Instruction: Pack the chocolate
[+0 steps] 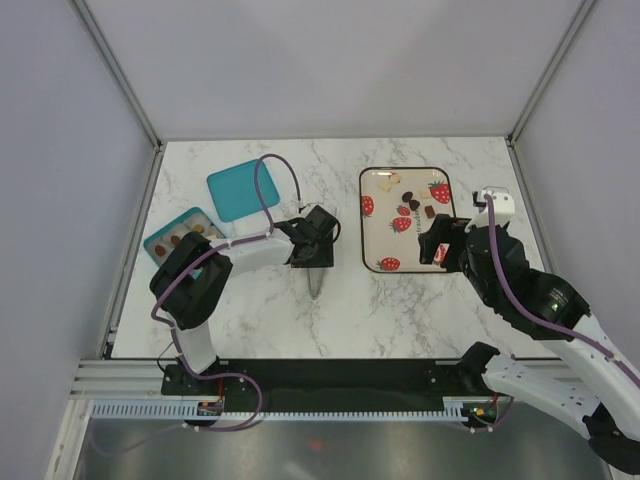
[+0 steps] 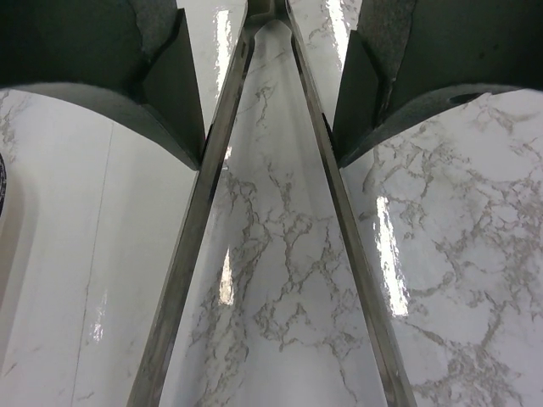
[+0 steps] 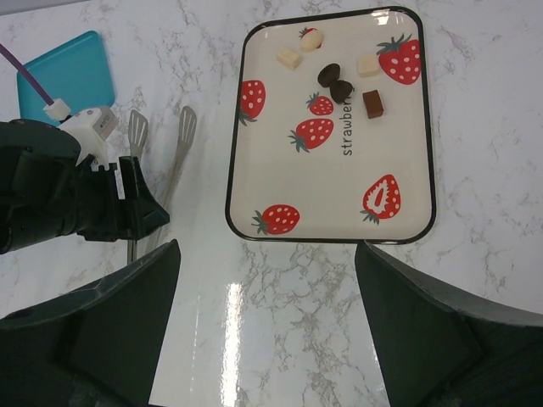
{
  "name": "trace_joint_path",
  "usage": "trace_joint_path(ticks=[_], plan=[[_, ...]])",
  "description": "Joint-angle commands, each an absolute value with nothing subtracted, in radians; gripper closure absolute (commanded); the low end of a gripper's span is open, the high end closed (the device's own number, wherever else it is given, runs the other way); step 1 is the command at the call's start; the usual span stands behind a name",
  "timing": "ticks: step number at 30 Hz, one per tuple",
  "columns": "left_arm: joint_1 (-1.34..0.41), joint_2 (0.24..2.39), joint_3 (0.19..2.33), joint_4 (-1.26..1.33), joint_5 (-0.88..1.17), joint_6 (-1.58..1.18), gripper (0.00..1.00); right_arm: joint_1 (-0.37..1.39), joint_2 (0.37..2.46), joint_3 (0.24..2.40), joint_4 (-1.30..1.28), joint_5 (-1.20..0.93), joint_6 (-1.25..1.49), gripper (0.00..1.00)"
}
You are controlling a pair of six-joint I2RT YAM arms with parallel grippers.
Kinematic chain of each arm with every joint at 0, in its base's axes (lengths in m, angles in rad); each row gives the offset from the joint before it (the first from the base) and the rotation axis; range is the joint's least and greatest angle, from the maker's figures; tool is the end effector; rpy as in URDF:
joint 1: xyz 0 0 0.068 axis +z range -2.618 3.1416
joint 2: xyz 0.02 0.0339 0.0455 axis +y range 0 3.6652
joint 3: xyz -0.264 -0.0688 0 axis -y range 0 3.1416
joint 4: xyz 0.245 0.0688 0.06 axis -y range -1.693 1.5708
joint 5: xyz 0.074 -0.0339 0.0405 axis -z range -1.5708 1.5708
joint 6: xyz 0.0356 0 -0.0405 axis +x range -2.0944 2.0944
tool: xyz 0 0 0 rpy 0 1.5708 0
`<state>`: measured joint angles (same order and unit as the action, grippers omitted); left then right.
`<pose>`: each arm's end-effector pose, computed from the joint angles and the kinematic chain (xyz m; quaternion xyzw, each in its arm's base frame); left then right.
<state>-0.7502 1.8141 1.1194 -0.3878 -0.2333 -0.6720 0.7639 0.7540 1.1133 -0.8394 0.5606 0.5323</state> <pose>0.2698 -0.2402 0.1630 0.0096 0.9641 -0.0711 0.2556 0.1057 0.0750 0.3884 0.0476 0.8327 0.1124 0.5402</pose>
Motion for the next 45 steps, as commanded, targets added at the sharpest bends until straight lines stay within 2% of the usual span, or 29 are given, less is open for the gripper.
trace_joint_path(ticks=[1,4,5,7,10,11,12,18,24,28,30,32,37,45], plan=[[-0.758,1.825,1.146,-0.354,-0.236,-0.730,0.32,0.769,0.749,1.098,-0.841,0.561,0.551,0.07],[-0.761,1.812,1.147,-0.362,-0.236,-0.733,0.30,0.770,0.736,1.091,-0.841,0.561,0.551,0.07],[-0.764,1.807,1.147,-0.364,-0.235,-0.733,0.26,0.770,0.736,1.091,-0.841,0.561,0.551,0.07],[-0.767,1.790,1.149,-0.364,-0.227,-0.730,0.23,0.769,0.732,1.089,-0.841,0.561,0.549,0.07],[-0.769,1.763,1.152,-0.377,-0.225,-0.723,0.13,0.769,0.727,1.083,-0.839,0.564,0.549,0.07],[-0.769,1.756,1.152,-0.383,-0.227,-0.721,0.01,0.770,0.727,1.083,-0.839,0.563,0.549,0.07],[-0.769,1.747,1.155,-0.391,-0.232,-0.713,0.00,0.770,0.726,1.078,-0.838,0.558,0.551,0.07],[-0.769,1.638,1.195,-0.471,-0.285,-0.637,0.00,0.770,0.709,1.055,-0.818,0.540,0.560,0.07],[-0.756,1.566,1.318,-0.520,-0.411,-0.321,0.06,0.770,0.704,1.049,-0.798,0.529,0.546,0.08],[-0.634,1.557,1.356,-0.466,-0.348,-0.160,0.16,0.770,0.693,1.042,-0.764,0.520,0.542,0.07],[-0.569,1.560,1.368,-0.440,-0.229,-0.092,0.18,0.770,0.690,1.034,-0.750,0.503,0.541,0.07],[-0.485,1.585,1.377,-0.404,-0.186,-0.054,0.24,0.770,0.689,1.023,-0.735,0.482,0.543,0.08],[-0.345,1.703,1.425,-0.342,-0.074,0.101,0.29,0.770,0.680,1.005,-0.710,0.463,0.551,0.08],[-0.307,1.922,1.554,-0.328,-0.035,0.236,0.30,0.769,0.676,0.992,-0.695,0.445,0.551,0.08]])
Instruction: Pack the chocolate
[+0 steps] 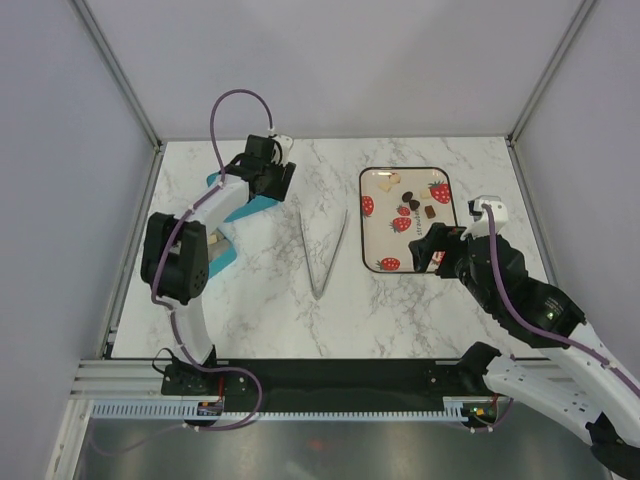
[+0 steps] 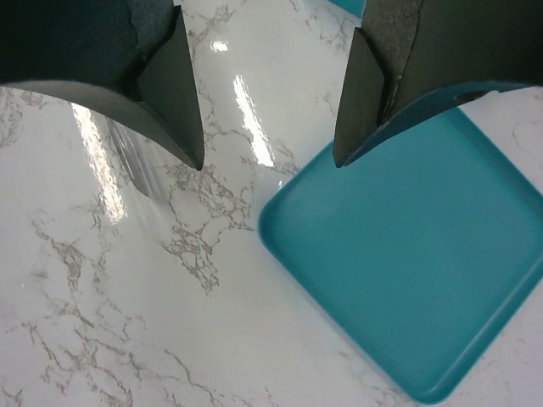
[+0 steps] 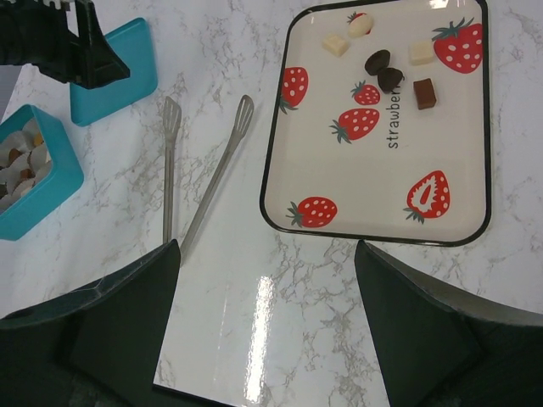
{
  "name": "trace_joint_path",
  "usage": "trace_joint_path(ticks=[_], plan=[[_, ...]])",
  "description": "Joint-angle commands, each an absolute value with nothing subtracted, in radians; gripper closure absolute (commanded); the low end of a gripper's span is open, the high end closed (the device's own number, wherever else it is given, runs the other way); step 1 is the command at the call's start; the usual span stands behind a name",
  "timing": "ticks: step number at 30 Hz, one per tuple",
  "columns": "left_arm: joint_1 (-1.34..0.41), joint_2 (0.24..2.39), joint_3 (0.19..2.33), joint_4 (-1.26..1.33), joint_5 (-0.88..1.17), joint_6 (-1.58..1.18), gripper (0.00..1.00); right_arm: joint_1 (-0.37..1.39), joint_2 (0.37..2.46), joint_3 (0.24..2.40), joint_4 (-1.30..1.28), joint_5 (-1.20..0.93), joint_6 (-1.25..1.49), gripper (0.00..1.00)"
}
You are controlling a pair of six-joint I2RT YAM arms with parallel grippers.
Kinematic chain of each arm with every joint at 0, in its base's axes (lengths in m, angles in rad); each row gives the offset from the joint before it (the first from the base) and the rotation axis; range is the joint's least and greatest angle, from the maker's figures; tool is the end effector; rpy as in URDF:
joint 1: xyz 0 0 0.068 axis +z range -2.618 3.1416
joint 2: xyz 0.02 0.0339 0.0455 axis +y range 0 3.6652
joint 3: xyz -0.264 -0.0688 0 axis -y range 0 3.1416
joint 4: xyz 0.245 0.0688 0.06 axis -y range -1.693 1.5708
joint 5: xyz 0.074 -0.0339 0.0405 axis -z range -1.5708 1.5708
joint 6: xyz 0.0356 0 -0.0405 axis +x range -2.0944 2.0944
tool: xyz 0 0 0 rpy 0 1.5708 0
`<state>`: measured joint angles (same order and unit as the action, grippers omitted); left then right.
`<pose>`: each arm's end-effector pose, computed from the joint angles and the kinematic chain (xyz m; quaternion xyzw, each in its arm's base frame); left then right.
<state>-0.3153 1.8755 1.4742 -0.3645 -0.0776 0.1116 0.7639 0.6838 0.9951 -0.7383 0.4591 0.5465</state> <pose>0.4069 -0.1298 0.2490 0.1799 0.9017 -0.0043 0.3930 0.1023 0.0762 0.3686 0.0336 0.8273 0.1694 0.5345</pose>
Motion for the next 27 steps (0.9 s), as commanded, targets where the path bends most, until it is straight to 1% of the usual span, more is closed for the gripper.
trace_joint_path(ticks=[1,3,9,15,17,18,20,21,24,25,26,27], plan=[[-0.296,1.936,1.562,-0.328,-0.029,0.242,0.31,0.770,0.675,0.992,-0.696,0.445,0.549,0.08],[-0.287,1.982,1.580,-0.324,-0.014,0.256,0.32,0.770,0.667,0.989,-0.699,0.454,0.551,0.08],[-0.278,2.109,1.614,-0.327,-0.006,0.281,0.40,0.769,0.664,0.979,-0.698,0.488,0.548,0.08],[-0.278,2.163,1.612,-0.308,0.021,0.255,0.46,0.769,0.696,0.980,-0.696,0.505,0.541,0.08],[-0.278,2.178,1.611,-0.310,0.025,0.249,0.51,0.769,0.707,0.980,-0.693,0.500,0.540,0.08],[-0.278,2.180,1.608,-0.308,0.025,0.247,0.57,0.769,0.710,0.980,-0.692,0.499,0.541,0.08],[-0.279,2.178,1.597,-0.310,0.021,0.241,0.62,0.769,0.713,0.982,-0.689,0.496,0.546,0.08],[-0.279,2.174,1.592,-0.310,0.018,0.238,0.67,0.770,0.710,0.982,-0.686,0.492,0.549,0.08],[-0.279,2.157,1.585,-0.314,0.011,0.233,0.78,0.770,0.709,0.983,-0.678,0.483,0.560,0.08],[-0.279,2.149,1.582,-0.318,0.011,0.232,0.86,0.770,0.707,0.982,-0.675,0.476,0.563,0.08],[-0.281,2.132,1.585,-0.328,0.014,0.223,0.89,0.769,0.709,0.979,-0.670,0.471,0.564,0.08],[-0.282,2.119,1.589,-0.333,0.015,0.215,0.93,0.769,0.710,0.976,-0.654,0.468,0.565,0.08]])
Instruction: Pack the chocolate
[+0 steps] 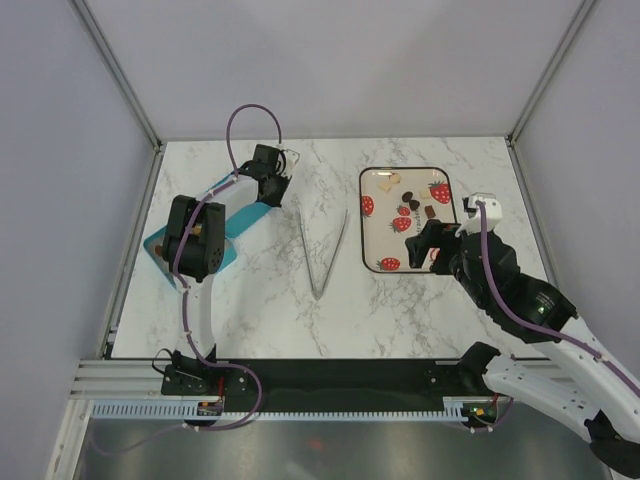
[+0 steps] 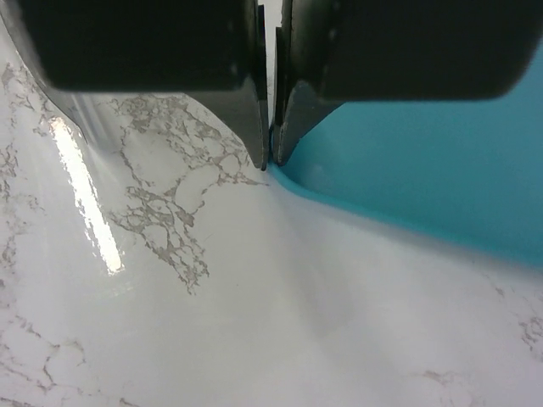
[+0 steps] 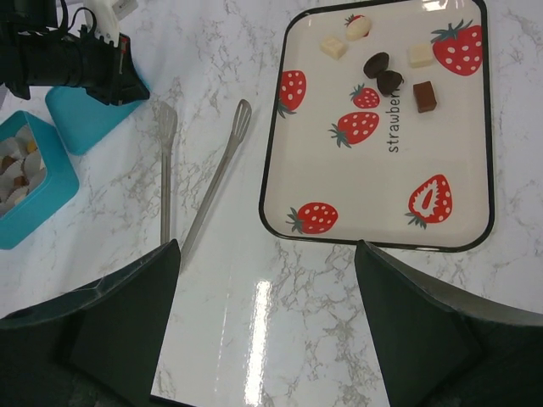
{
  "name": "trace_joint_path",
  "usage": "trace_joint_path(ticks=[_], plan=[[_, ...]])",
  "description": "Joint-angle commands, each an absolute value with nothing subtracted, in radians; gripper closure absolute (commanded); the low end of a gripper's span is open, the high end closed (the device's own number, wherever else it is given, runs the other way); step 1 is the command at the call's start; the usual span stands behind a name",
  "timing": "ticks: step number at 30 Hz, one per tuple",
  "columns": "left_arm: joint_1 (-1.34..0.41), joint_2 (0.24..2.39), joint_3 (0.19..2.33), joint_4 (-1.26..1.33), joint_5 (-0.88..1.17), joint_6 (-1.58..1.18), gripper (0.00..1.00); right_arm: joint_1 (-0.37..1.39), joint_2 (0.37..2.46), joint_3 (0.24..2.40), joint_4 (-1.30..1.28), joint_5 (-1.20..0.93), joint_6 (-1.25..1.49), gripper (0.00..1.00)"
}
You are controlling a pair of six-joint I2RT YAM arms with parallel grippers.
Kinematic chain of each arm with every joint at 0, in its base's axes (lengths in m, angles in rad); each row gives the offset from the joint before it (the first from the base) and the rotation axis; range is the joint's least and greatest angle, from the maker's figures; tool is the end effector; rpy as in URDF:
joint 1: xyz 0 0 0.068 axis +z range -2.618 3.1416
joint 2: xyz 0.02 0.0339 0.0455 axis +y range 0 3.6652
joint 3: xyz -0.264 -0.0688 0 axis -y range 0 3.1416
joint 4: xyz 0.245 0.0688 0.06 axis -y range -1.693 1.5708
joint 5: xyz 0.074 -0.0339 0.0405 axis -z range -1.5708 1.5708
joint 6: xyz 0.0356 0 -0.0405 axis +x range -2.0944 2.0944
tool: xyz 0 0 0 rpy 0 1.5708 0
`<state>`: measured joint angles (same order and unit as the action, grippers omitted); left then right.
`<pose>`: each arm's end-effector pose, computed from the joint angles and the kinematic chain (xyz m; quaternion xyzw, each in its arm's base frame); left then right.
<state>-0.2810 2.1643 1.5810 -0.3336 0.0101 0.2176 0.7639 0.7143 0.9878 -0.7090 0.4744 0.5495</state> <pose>0.4532 -0.1312 0.1605 0.2352 0.9173 -0.0150 0.3208 0.1095 0.0824 0.3658 0.0379 0.8284 0.1621 0.5349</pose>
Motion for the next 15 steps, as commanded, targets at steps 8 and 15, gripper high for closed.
trace_joint_path(ticks=[8,15], plan=[[-0.304,1.956,1.681,-0.417,0.119,0.126,0.98,0.770,0.889,0.948,-0.398,0.445,0.543,0.07],[-0.305,1.786,1.718,-0.454,0.316,0.016,0.98,0.769,1.026,1.031,-0.131,0.296,0.418,0.07]])
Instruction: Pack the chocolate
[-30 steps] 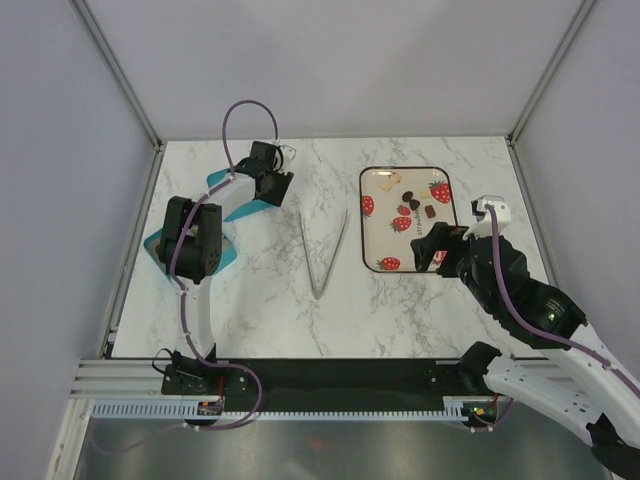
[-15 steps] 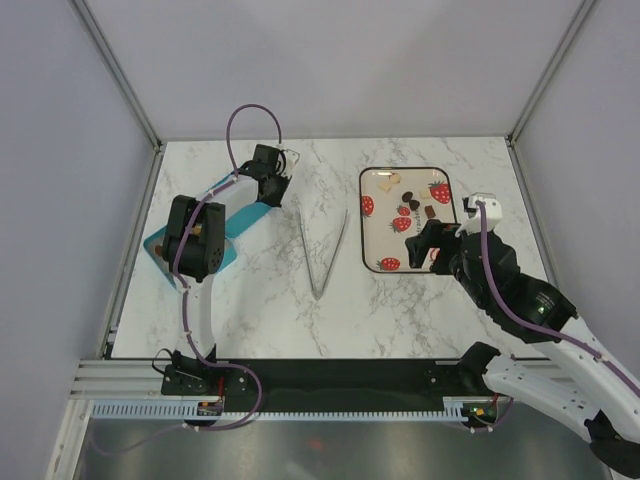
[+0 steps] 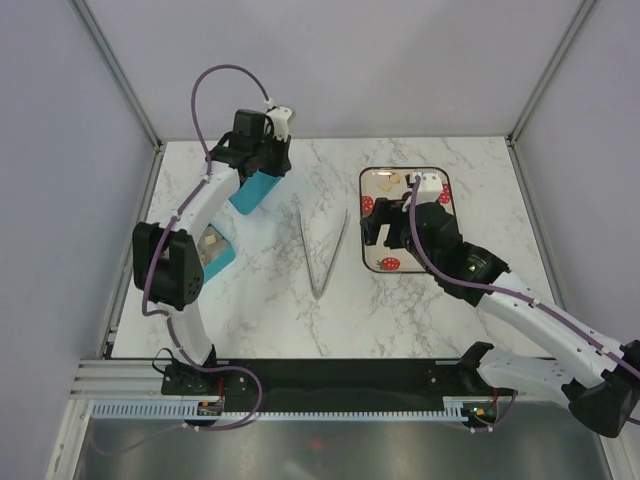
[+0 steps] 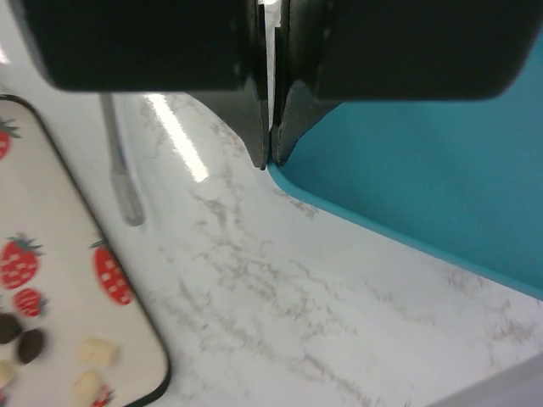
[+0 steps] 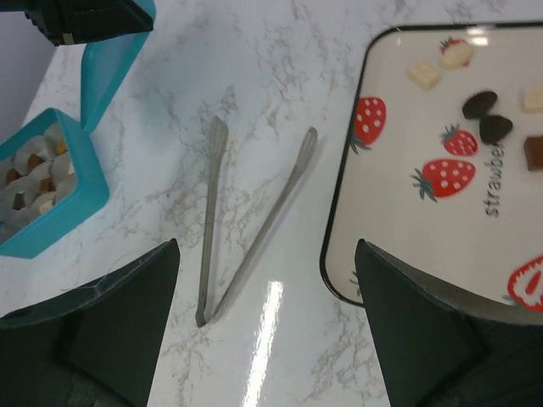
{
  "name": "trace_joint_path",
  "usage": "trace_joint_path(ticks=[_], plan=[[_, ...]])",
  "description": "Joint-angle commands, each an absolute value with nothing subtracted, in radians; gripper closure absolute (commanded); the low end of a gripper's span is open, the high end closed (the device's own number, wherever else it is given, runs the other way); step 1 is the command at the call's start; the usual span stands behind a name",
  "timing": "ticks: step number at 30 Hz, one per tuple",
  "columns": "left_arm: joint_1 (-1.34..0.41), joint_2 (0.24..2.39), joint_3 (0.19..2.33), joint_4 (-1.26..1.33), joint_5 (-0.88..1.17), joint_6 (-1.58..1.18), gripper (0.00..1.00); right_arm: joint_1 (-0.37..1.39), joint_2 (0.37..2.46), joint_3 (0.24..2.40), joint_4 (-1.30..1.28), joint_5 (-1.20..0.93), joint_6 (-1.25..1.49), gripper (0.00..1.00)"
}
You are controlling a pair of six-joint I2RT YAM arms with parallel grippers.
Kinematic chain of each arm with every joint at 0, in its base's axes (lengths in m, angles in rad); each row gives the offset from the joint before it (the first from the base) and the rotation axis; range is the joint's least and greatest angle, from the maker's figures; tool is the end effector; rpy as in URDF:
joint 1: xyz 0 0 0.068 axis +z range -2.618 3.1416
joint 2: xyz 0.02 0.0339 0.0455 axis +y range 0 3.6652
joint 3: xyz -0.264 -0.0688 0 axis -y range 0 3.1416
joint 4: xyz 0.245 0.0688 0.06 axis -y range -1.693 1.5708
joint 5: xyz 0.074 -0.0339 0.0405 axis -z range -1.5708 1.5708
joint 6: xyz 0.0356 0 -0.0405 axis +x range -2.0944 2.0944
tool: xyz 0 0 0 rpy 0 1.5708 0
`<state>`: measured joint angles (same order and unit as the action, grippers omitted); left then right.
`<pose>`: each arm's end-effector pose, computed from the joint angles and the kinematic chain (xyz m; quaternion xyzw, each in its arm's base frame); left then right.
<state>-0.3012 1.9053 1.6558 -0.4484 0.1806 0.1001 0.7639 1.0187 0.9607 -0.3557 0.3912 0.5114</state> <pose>0.4206 -0.1374 0.2905 0.2172 0.8769 -0.1236 0.4107 0.1737 0.1476 0.3410 0.0020 0.8281 0.1886 0.5279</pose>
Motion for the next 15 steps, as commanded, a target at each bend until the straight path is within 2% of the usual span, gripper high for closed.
trace_joint_path(ticks=[1,3,6,11,15], plan=[[-0.304,1.769,1.717,-0.457,0.349,-0.032,0.98,0.769,1.034,1.031,-0.097,0.261,0.376,0.07],[-0.305,1.715,1.706,-0.460,0.458,-0.080,0.98,0.769,1.057,1.022,-0.020,0.216,0.268,0.06],[-0.307,1.649,1.681,-0.451,0.601,-0.159,0.98,0.769,1.100,1.049,-0.008,0.213,0.268,0.06],[-0.308,1.543,1.585,-0.342,0.802,-0.310,0.98,0.767,1.106,1.005,0.172,-0.026,0.198,0.06],[-0.307,1.456,1.554,-0.328,0.877,-0.337,0.98,0.769,1.109,1.037,0.111,-0.192,-0.098,0.06]])
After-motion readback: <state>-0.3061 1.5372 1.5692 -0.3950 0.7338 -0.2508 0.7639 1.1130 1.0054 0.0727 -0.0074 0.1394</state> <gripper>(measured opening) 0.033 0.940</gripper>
